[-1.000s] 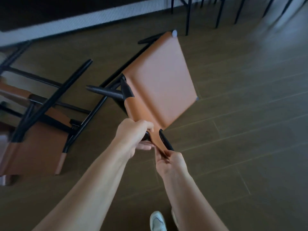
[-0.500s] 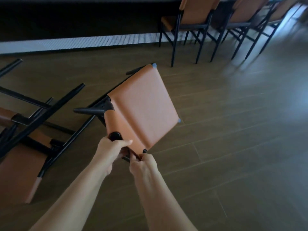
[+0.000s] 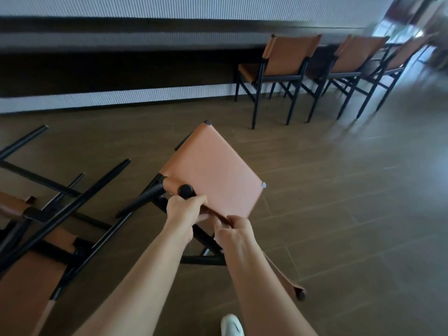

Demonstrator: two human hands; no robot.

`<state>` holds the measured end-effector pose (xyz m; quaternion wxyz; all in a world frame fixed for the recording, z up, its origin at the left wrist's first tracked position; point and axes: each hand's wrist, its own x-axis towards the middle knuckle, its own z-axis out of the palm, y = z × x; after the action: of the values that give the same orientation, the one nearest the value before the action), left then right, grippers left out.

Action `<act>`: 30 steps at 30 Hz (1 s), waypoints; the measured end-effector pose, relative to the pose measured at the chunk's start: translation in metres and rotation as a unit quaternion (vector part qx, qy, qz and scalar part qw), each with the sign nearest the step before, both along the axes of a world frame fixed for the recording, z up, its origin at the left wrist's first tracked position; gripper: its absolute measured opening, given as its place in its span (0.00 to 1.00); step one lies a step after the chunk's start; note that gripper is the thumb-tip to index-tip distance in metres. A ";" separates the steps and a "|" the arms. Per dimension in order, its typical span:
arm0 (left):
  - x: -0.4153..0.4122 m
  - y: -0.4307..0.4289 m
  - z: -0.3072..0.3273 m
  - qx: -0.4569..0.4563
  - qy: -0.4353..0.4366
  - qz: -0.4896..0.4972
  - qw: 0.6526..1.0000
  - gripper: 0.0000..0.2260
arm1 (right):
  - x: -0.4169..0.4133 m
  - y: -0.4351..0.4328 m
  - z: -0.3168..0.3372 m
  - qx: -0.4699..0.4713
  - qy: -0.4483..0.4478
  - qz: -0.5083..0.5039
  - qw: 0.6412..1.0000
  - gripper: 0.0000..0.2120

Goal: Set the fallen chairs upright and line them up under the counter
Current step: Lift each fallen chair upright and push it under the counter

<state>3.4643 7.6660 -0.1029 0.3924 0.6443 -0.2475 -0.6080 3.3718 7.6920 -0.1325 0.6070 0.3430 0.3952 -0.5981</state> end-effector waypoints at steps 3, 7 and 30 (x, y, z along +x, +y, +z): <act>-0.010 -0.028 0.011 0.003 0.027 0.048 0.998 0.12 | -0.015 -0.030 0.017 -0.029 -0.021 -0.039 0.999 0.16; -0.017 -0.057 0.024 0.010 0.046 0.121 0.992 0.10 | -0.028 -0.061 0.033 -0.048 0.004 0.023 0.999 0.10; 0.090 -0.099 0.015 0.058 0.180 0.284 0.940 0.04 | 0.067 -0.139 0.032 -0.074 0.054 0.212 0.973 0.12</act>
<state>3.5545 7.5671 -0.0880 0.5482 0.5892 0.0563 -0.5909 3.4384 7.5534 -0.1004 0.7214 0.1730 0.4456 -0.5011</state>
